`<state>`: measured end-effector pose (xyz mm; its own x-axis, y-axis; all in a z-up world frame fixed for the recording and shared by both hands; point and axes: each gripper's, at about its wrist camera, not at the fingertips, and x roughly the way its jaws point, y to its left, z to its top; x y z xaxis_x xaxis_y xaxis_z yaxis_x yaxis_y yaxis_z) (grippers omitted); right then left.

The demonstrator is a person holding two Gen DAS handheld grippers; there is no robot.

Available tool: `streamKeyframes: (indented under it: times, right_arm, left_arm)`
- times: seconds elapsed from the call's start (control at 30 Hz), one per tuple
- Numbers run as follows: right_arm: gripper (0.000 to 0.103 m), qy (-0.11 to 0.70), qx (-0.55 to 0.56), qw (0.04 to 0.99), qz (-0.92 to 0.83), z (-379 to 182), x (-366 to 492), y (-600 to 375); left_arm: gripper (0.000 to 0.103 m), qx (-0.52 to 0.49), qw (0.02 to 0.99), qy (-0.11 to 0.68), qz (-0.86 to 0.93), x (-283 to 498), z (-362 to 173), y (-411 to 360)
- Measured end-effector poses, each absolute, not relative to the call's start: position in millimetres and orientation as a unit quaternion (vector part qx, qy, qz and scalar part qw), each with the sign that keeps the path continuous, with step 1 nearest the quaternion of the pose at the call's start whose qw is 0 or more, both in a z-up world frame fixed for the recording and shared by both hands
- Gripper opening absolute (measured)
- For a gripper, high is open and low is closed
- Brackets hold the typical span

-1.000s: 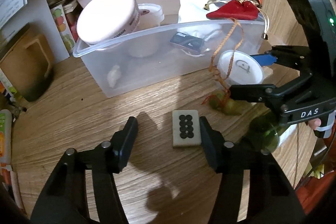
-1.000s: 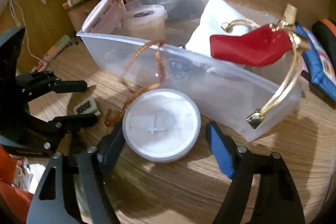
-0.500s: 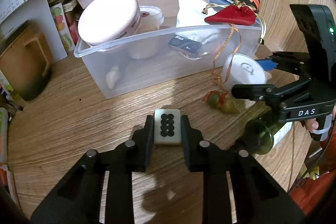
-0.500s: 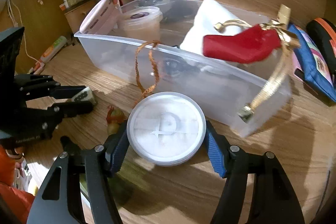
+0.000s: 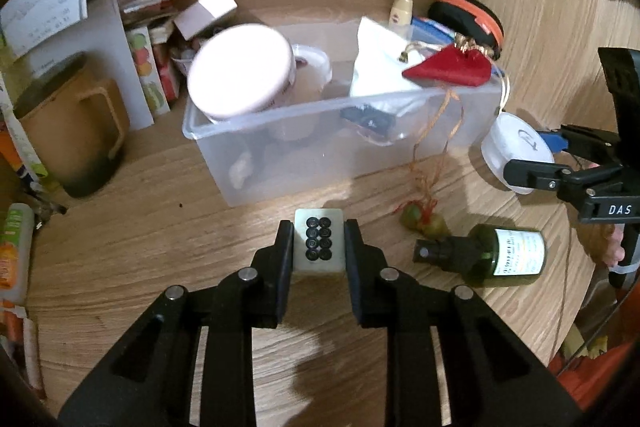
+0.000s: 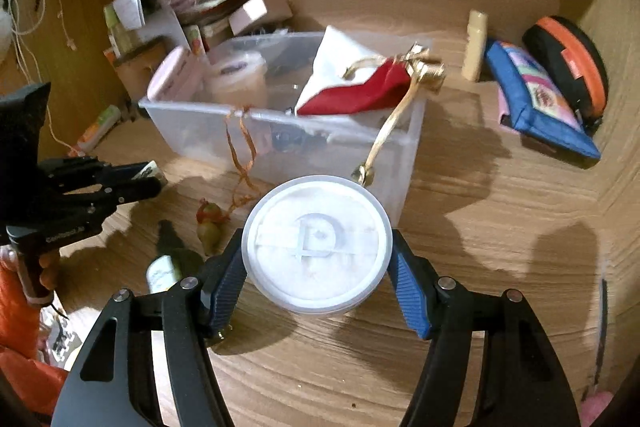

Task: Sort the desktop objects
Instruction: 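Carry the domino tile and white container over the clear plastic box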

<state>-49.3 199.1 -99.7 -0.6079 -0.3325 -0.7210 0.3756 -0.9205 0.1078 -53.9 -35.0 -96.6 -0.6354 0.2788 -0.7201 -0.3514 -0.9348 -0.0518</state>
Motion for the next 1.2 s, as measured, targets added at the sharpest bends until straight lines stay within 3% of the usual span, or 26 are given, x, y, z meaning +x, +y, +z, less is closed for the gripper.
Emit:
streamKeyframes:
  times: [0.7, 1.2]
  right_arm:
    - [0.063, 0.022, 0.313, 0.223, -0.923, -36, -48, 204]
    - [0.063, 0.015, 0.29, 0.233, -0.928, -24, -83, 202]
  left_arm:
    - [0.024, -0.307, 0.178, 0.012, 0.935, -52, -33, -31]
    - [0.024, -0.299, 0.206, 0.013, 0.932, -85, -17, -4]
